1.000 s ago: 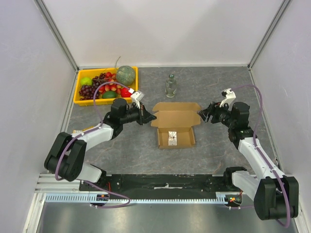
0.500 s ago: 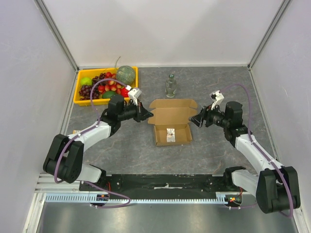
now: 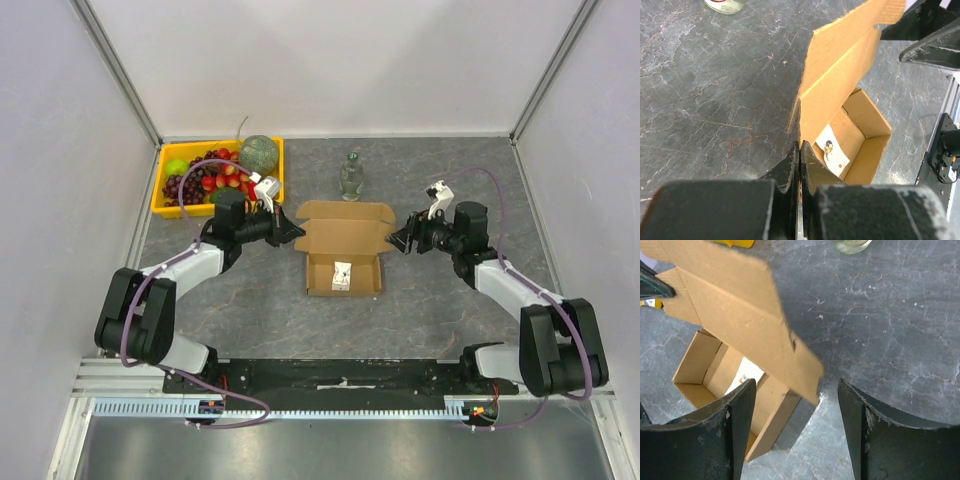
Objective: Fold the paper box
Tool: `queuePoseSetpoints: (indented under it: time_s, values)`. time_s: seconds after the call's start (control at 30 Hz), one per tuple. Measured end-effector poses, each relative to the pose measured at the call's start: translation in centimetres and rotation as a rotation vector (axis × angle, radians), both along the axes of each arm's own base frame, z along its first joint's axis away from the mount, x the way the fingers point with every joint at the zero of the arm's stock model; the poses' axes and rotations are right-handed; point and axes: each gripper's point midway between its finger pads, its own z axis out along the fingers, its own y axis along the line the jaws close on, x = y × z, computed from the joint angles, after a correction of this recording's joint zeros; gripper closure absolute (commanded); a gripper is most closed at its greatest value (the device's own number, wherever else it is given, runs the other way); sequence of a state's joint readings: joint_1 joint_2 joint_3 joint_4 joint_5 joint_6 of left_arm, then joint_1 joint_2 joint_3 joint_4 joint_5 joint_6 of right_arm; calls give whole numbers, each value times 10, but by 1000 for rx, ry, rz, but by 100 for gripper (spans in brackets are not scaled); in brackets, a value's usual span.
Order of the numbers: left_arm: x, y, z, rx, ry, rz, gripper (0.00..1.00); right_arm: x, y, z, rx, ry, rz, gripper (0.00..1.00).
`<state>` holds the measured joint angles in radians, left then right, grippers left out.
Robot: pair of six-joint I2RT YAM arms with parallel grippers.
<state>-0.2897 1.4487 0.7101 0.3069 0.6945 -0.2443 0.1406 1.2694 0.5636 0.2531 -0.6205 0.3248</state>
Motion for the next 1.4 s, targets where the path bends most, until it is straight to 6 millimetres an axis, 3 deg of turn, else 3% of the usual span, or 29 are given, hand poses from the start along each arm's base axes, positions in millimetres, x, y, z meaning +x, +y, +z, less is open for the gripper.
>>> queuePoseSetpoints:
  time_s: [0.3, 0.57, 0.97, 1.4]
  values:
    - [3, 1, -1, 4, -2, -55, 98, 29, 6, 12, 13, -63, 16, 28]
    - [3, 1, 0, 4, -1, -58, 98, 26, 11, 13, 27, -66, 49, 31]
    - [3, 1, -4, 6, 8, -58, 98, 25, 13, -2, 29, -22, 64, 33]
    - [3, 2, -4, 7, 8, -56, 98, 24, 14, -15, 33, 22, 72, 43]
